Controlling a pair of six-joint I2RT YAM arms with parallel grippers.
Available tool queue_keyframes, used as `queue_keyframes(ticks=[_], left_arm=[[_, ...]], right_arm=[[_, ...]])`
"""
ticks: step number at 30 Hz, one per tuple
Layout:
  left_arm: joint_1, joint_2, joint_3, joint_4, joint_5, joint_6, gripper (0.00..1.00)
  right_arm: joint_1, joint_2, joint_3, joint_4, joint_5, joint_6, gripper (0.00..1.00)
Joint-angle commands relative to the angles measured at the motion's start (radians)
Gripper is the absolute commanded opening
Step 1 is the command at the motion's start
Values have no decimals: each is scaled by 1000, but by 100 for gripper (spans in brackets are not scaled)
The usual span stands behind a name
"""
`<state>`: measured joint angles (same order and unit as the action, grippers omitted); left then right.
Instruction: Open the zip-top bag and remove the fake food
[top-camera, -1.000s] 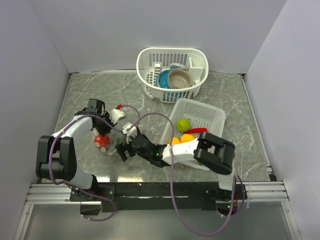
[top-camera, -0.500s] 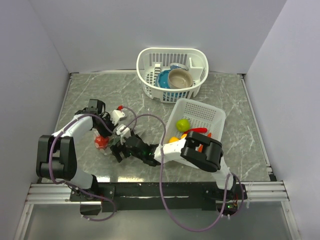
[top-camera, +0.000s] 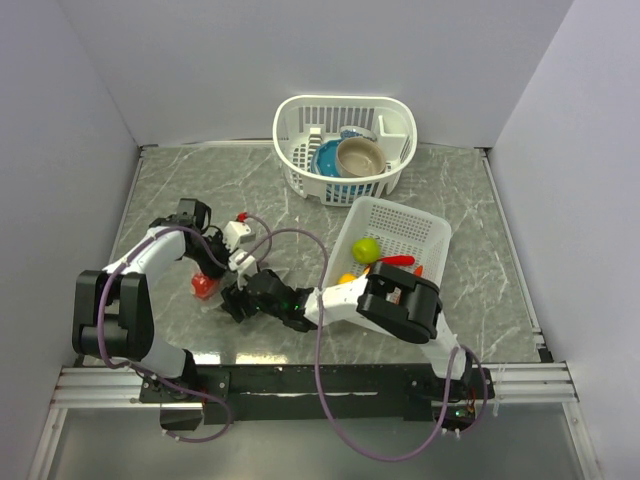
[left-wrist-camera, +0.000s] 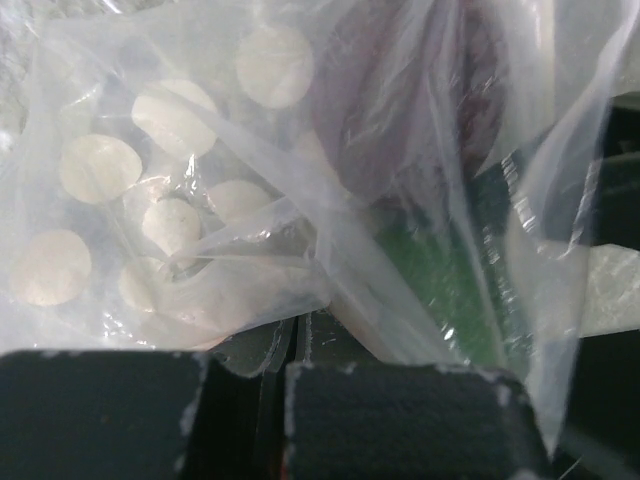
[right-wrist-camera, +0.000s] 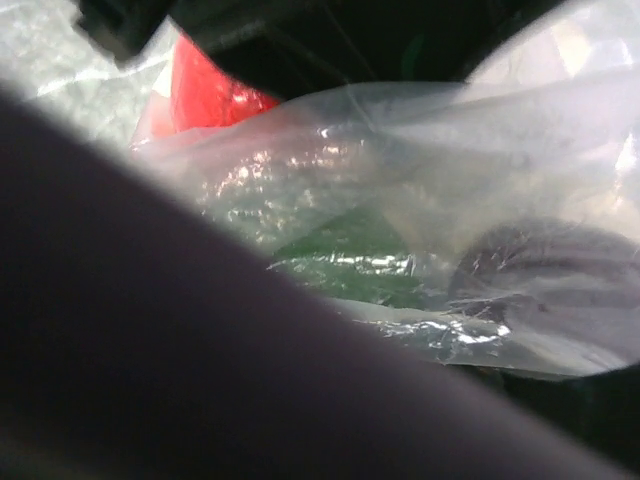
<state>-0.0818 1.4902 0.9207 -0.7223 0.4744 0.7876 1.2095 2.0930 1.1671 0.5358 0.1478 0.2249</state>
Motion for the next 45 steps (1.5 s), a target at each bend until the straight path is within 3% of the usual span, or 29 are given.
queue_keyframes(ticks=[1,4,10,18,28,32,45], left_arm=[[28,-25,67,-32,15,4,1],[80,-21,116,-23,-34,19,1],[146,-18,153,14,-120,27,1],[145,-83,138,-32,-68,6,1],[151,-140,44,66,-198,36,1],[152,-127,33,72,-206,36,1],[152,-146,30,43,-215,47,1]], right_arm=[[-10,-111,-87,-25,-17,34,44],[-7,-220,-188,-39,19,56,40],[-4,-450,-308,-143,116,79,42],[-1,-464,-270,-292,185,97,43],[1,-593,-250,-612,469,181,44],[2,-559,-190,-789,613,229,51],[9,-449,-167,-556,506,185,70]])
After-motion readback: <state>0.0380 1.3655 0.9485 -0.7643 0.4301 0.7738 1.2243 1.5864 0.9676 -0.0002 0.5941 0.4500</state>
